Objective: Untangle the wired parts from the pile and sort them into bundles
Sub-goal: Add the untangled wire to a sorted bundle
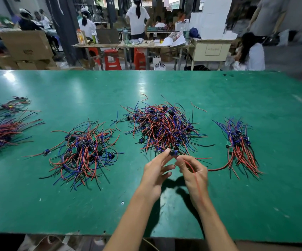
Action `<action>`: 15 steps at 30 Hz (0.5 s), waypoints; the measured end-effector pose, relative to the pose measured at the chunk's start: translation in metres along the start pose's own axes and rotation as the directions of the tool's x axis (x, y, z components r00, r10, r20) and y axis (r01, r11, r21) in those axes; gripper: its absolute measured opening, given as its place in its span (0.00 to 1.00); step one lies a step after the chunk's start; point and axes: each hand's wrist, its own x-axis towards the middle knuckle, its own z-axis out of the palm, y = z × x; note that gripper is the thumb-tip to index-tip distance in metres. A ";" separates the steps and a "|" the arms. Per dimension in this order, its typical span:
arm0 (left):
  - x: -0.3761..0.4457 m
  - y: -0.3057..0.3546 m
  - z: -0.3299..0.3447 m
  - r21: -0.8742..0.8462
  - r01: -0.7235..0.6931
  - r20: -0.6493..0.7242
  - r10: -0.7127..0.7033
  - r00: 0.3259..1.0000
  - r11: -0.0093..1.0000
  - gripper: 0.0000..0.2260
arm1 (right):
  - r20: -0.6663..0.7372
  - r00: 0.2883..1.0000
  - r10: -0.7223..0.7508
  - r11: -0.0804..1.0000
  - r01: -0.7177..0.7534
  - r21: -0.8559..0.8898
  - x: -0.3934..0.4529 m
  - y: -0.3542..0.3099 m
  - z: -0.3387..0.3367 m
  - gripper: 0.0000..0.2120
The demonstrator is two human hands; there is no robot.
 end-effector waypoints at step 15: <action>-0.028 0.003 -0.014 0.883 -0.075 -0.072 0.291 0.954 0.464 0.23 | -0.063 0.987 0.146 0.987 -0.141 0.075 0.006 0.008 -0.001 0.10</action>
